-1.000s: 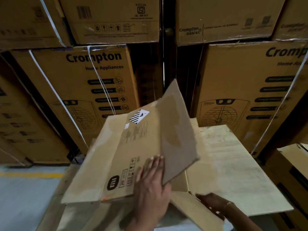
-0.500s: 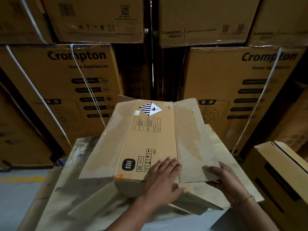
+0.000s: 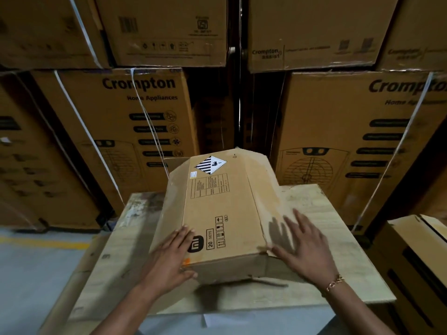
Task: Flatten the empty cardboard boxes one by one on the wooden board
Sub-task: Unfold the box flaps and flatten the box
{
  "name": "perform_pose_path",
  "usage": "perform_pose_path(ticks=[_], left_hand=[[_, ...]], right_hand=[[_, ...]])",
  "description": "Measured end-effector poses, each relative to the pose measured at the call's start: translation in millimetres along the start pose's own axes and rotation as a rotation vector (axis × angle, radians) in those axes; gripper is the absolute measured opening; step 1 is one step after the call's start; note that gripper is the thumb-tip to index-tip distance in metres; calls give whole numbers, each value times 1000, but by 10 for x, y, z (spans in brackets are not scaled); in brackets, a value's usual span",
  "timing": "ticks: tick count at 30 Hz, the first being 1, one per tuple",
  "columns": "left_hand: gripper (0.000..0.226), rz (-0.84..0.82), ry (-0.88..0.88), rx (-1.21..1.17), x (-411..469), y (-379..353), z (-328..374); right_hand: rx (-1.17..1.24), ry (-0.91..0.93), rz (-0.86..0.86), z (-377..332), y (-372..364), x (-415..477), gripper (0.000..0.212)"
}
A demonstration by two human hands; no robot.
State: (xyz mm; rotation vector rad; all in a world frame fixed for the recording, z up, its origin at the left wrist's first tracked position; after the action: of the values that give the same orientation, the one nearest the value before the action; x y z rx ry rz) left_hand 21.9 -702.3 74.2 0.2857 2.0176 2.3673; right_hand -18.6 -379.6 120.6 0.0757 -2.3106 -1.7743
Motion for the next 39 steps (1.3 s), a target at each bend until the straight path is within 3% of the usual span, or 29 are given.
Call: perform_pose_path(ticks=[3, 10, 16, 20, 26, 29, 33, 37, 39], left_hand=[[113, 4, 10, 38, -27, -40, 109], [98, -2, -56, 134, -81, 30, 427], [85, 47, -143, 181, -370, -127, 526], [77, 42, -161, 167, -452, -248, 627], [77, -38, -75, 213, -755, -691, 320], [72, -41, -35, 236, -669, -562, 172], [67, 129, 14, 190, -237, 205, 146], [53, 543, -83, 134, -269, 1083, 303], [55, 567, -103, 174, -400, 1013, 358]], right_hand=[[-91, 242, -182, -384, -387, -89, 111], [-245, 459, -17, -385, -486, -88, 95], [-215, 566, 103, -436, -447, -363, 73], [-163, 541, 75, -317, -543, -454, 61], [-188, 400, -80, 253, -928, -551, 79], [-223, 373, -76, 469, -880, -479, 81], [-170, 376, 151, 299, -119, -72, 65], [-84, 403, 451, 219, 653, -24, 51], [-95, 445, 485, 270, 577, -163, 49]])
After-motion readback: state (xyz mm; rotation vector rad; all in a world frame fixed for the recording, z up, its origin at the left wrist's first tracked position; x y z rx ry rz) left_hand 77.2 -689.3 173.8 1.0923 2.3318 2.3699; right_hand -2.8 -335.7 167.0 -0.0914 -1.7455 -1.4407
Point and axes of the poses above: each hand's wrist, its own x-axis towards the middle knuckle, its own y-axis out of the back of the hand, z = x × y, the point moved 10 cm from there along x, towards the middle knuckle, and after that the axes turned 4 degrees about z, right-handed, at the moved point
